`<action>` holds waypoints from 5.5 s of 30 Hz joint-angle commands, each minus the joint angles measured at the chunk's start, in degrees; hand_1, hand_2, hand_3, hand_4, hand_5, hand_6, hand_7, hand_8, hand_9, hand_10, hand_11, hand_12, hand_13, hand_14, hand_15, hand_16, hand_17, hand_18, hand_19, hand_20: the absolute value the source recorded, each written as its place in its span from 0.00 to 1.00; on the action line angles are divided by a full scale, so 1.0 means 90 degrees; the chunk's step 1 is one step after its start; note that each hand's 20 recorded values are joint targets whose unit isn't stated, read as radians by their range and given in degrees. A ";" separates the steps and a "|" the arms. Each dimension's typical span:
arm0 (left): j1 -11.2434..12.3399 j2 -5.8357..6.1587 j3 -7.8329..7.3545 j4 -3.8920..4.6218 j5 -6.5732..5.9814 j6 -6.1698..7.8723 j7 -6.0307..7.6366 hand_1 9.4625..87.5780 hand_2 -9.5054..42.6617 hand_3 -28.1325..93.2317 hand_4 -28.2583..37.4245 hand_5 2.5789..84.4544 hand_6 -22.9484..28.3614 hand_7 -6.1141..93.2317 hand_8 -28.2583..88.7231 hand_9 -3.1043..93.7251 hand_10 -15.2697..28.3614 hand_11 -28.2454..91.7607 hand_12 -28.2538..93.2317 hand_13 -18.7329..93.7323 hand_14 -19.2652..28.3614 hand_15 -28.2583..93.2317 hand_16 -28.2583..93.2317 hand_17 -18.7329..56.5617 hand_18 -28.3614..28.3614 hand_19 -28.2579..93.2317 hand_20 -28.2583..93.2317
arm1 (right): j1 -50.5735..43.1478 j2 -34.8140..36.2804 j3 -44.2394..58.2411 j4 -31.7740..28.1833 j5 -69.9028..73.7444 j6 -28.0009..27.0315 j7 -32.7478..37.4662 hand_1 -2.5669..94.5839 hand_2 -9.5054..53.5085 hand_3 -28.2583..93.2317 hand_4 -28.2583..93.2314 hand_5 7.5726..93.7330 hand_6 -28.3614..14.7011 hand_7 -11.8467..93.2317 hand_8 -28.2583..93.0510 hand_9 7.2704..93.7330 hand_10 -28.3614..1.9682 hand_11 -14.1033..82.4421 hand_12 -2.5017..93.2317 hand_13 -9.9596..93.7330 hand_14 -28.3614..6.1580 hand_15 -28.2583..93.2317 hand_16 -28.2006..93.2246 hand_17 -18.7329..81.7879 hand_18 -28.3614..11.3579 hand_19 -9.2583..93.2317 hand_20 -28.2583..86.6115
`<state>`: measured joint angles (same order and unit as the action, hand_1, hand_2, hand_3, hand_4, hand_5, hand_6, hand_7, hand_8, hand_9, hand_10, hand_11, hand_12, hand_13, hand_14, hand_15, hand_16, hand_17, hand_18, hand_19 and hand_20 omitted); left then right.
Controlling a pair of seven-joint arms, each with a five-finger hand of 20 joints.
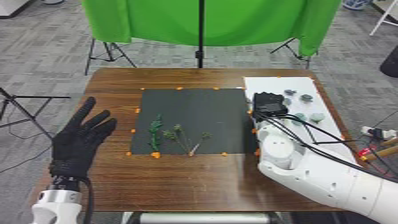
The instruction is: Arrange flowers
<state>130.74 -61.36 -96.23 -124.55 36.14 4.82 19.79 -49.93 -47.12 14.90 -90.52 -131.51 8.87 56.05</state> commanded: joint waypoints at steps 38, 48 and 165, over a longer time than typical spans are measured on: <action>0.0122 0.0035 -0.0050 0.0007 -0.0031 0.0160 -0.0007 0.18 0.30 0.87 0.00 0.37 0.52 0.18 0.15 0.36 0.79 0.41 0.33 0.38 1.00 0.62 0.18 0.17 1.00 0.58 0.55 | -0.0915 -0.0260 0.1491 -0.0668 0.0668 -0.1232 0.1253 0.40 0.00 0.81 0.00 0.62 0.36 0.19 0.15 0.80 0.34 0.54 0.21 0.80 0.44 0.84 0.37 0.54 0.00 1.00 0.55; 0.0065 0.0059 -0.0010 0.0019 -0.0061 0.0177 0.0018 0.18 0.30 0.87 0.00 0.37 0.52 0.18 0.15 0.36 0.79 0.41 0.33 0.38 1.00 0.62 0.18 0.17 1.00 0.58 0.55 | -0.0361 -0.0778 0.0716 0.0046 0.1058 -0.1562 0.1184 0.42 0.00 0.81 0.00 0.71 0.43 0.20 0.15 0.82 0.37 0.55 0.21 0.80 0.46 0.84 0.37 0.54 0.00 0.99 0.55; 0.0155 -0.0183 -0.0193 -0.0027 0.0088 0.0059 -0.0365 0.19 0.30 0.87 0.02 0.36 0.53 0.19 0.15 0.36 0.79 0.41 0.33 0.38 1.00 0.62 0.18 0.17 1.00 0.58 0.56 | -0.1675 0.1071 0.1810 -0.1054 -0.0025 -0.0723 -0.0095 0.50 0.00 0.83 0.00 0.70 0.66 0.27 0.16 0.76 0.53 0.47 0.25 0.69 0.49 0.81 0.35 0.41 0.00 0.79 0.59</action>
<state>131.76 -61.72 -97.78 -125.09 36.18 6.39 18.11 -66.99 -36.95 35.26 -102.49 -127.04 -1.15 53.70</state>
